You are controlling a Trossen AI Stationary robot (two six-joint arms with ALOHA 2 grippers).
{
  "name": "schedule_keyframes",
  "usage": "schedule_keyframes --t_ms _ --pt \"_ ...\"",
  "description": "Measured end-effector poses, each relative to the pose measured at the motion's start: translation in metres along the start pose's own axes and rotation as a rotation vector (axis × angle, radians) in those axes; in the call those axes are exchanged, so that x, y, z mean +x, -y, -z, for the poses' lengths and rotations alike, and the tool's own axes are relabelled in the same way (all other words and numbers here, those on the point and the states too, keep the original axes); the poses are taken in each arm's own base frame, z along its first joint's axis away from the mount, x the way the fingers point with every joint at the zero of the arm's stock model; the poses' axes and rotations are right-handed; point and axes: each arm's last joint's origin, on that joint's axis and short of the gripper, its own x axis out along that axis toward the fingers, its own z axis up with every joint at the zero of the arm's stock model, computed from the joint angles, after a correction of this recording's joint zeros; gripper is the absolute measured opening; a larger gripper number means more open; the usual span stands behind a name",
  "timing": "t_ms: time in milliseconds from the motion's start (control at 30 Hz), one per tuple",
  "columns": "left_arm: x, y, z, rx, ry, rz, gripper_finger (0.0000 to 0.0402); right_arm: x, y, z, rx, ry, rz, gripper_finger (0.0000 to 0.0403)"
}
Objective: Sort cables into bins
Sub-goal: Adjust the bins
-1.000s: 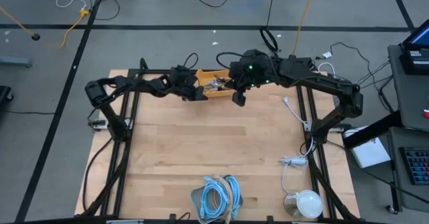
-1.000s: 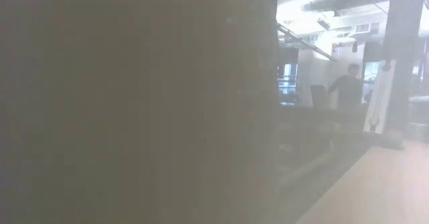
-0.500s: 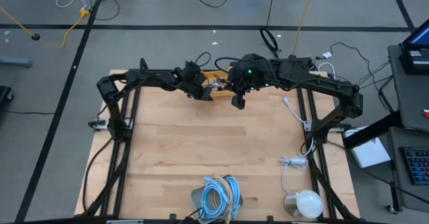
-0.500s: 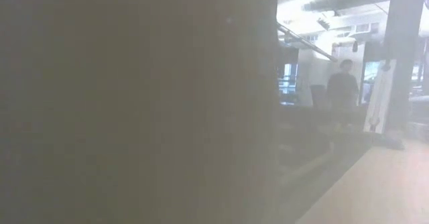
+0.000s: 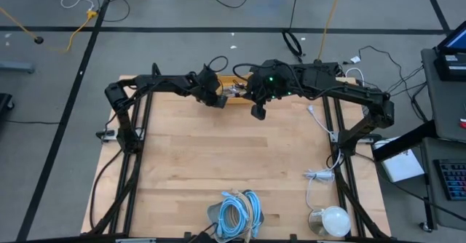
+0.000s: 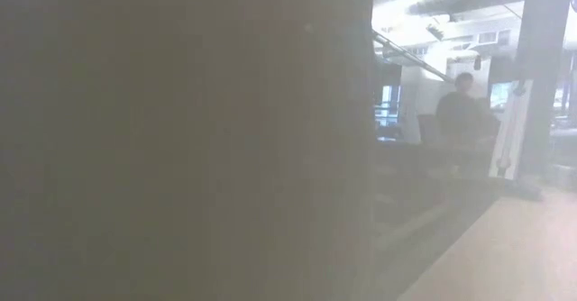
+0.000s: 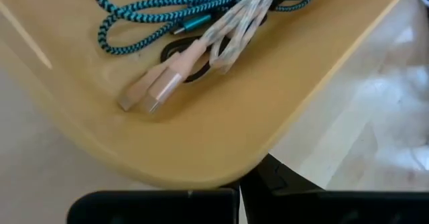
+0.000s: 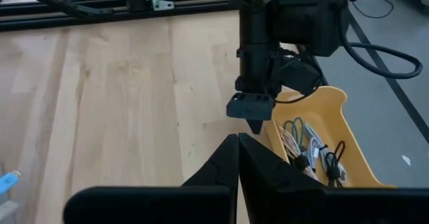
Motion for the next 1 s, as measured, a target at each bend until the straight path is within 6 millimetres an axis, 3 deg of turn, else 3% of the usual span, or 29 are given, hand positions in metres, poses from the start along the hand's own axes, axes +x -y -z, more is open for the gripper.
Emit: schedule_keyframes --t_ms 767,867,1000 --pt "-0.004 -0.002 -0.012 -0.032 0.081 0.060 0.0000 0.000 0.000 -0.001 0.016 0.007 -0.003 0.0000" --pt "-0.003 0.007 -0.008 -0.011 0.048 0.099 0.0000 0.000 0.000 0.002 0.016 -0.025 -0.006 0.0000" --pt "-0.013 0.041 0.004 0.091 0.044 0.166 0.0000 0.004 -0.003 0.010 0.008 -0.071 -0.013 0.0000"
